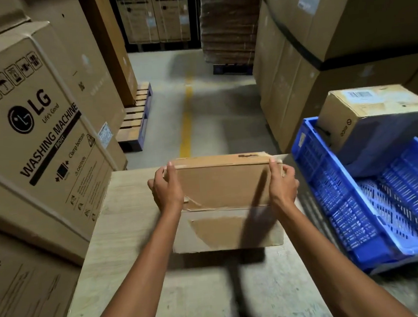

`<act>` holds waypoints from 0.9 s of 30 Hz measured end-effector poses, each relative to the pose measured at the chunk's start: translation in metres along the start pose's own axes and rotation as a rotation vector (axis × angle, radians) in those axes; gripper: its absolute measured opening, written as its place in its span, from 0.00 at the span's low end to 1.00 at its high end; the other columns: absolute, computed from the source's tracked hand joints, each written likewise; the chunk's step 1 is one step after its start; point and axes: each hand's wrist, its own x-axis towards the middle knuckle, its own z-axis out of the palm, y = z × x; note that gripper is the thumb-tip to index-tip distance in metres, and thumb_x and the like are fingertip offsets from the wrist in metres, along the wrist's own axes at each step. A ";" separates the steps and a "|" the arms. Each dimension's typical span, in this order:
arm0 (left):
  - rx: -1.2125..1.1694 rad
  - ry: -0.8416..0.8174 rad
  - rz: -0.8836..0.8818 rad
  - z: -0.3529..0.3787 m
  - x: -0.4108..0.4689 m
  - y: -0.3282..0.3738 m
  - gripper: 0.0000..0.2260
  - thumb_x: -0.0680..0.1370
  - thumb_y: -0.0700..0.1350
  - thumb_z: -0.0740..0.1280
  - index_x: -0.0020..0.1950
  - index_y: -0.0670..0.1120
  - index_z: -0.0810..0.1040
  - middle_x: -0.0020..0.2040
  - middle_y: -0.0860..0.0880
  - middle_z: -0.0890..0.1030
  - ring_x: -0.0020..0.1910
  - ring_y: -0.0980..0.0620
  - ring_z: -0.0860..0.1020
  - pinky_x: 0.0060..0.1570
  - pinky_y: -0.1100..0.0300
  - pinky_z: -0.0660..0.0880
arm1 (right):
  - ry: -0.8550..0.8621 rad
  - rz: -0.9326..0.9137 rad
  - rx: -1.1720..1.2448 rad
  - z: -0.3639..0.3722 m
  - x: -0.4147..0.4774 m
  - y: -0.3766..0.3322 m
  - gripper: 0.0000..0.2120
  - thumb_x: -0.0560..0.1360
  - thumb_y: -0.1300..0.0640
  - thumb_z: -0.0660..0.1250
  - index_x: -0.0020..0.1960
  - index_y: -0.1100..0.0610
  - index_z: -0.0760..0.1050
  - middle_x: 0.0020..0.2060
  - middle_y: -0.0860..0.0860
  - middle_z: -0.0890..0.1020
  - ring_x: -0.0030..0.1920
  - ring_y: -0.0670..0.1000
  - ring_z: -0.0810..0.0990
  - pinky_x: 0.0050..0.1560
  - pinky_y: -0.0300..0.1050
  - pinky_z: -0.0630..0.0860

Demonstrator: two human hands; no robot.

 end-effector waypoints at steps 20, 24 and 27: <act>0.401 0.021 0.824 -0.023 -0.038 -0.059 0.08 0.77 0.39 0.66 0.52 0.40 0.82 0.58 0.40 0.77 0.59 0.41 0.75 0.59 0.46 0.74 | 0.083 -0.757 -0.365 0.000 -0.046 0.049 0.18 0.73 0.58 0.70 0.62 0.59 0.76 0.65 0.56 0.74 0.67 0.57 0.72 0.75 0.62 0.62; 0.470 -0.100 1.032 -0.012 -0.052 -0.060 0.09 0.77 0.43 0.65 0.50 0.42 0.83 0.55 0.42 0.81 0.55 0.41 0.78 0.57 0.47 0.75 | -0.184 -1.025 -0.347 0.027 -0.071 0.042 0.13 0.76 0.55 0.68 0.57 0.59 0.81 0.62 0.56 0.79 0.62 0.55 0.77 0.61 0.48 0.76; 0.548 -0.106 1.001 -0.005 -0.059 -0.064 0.11 0.77 0.45 0.64 0.55 0.43 0.83 0.57 0.43 0.81 0.58 0.42 0.79 0.60 0.45 0.74 | -0.234 -1.128 -0.458 0.044 -0.085 0.043 0.13 0.77 0.53 0.65 0.54 0.59 0.83 0.56 0.55 0.83 0.57 0.56 0.80 0.58 0.52 0.78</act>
